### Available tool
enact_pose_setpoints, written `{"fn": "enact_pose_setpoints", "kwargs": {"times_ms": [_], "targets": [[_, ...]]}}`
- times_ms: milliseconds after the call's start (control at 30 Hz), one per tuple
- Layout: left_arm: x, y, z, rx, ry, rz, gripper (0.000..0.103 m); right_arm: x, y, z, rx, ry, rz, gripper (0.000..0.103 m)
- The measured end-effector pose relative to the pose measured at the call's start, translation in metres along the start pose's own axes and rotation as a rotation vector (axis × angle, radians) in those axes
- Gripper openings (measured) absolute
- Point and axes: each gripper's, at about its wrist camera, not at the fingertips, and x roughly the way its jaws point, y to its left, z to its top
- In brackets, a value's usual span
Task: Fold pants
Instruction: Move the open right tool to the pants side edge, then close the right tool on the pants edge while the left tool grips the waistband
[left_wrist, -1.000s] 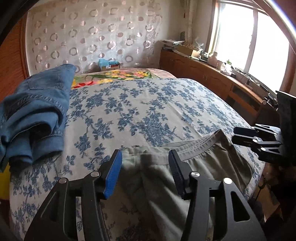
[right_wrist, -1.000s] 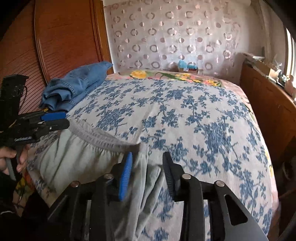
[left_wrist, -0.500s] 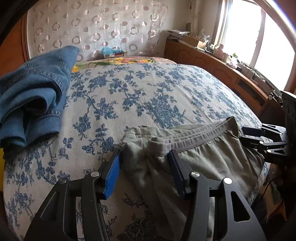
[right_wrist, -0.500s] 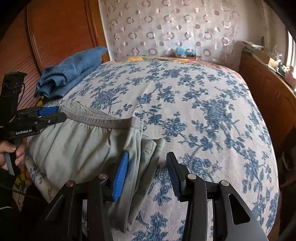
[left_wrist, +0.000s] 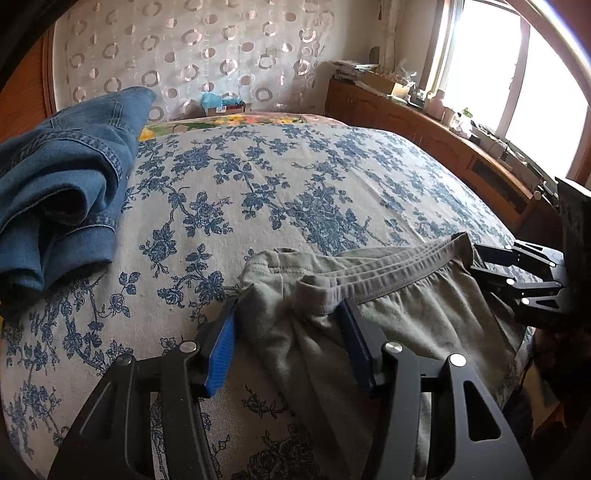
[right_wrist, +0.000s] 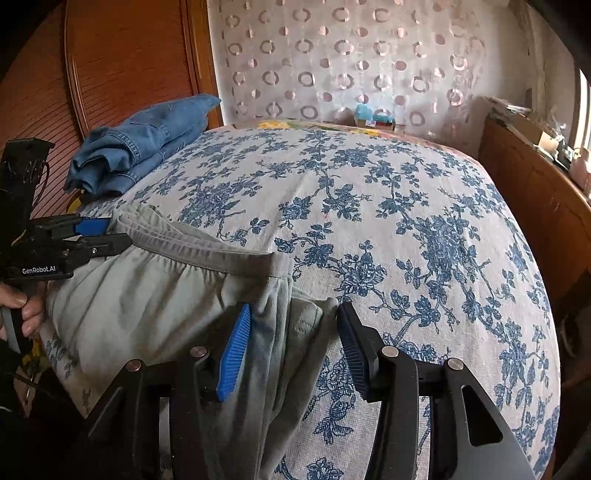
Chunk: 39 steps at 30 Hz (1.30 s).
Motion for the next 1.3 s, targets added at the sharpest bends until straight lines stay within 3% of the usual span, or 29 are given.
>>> {"fn": "enact_pose_setpoints", "kwargs": {"times_ms": [167, 400, 500, 667, 733, 767, 900, 1300], "targets": [[0.0, -0.005, 0.0, 0.026, 0.0, 0.001, 0.045, 0.001, 0.0, 0.0, -0.005, 0.002, 0.009, 0.05], [0.001, -0.005, 0.0, 0.025, 0.003, 0.0, 0.045, 0.001, 0.002, 0.004, -0.016, 0.029, 0.045, 0.047], [0.001, -0.005, 0.0, 0.026, 0.003, 0.0, 0.045, 0.002, 0.001, 0.006, -0.01, 0.035, 0.061, 0.04], [0.001, -0.006, 0.0, 0.024, 0.004, 0.0, 0.045, 0.002, 0.006, 0.006, -0.027, 0.034, 0.086, 0.02], [0.001, -0.006, -0.001, 0.023, 0.004, -0.003, 0.041, 0.003, 0.006, 0.006, -0.019, 0.035, 0.11, 0.017], [0.0, -0.008, 0.0, 0.028, 0.002, -0.014, 0.031, 0.003, 0.006, 0.006, -0.019, 0.034, 0.111, 0.016], [-0.004, -0.014, 0.0, 0.031, -0.015, -0.02, 0.018, 0.004, 0.007, 0.006, -0.019, 0.027, 0.109, 0.016], [-0.045, -0.026, 0.016, 0.042, -0.128, -0.049, 0.015, -0.018, 0.004, 0.012, 0.007, -0.054, 0.139, 0.014]]}}
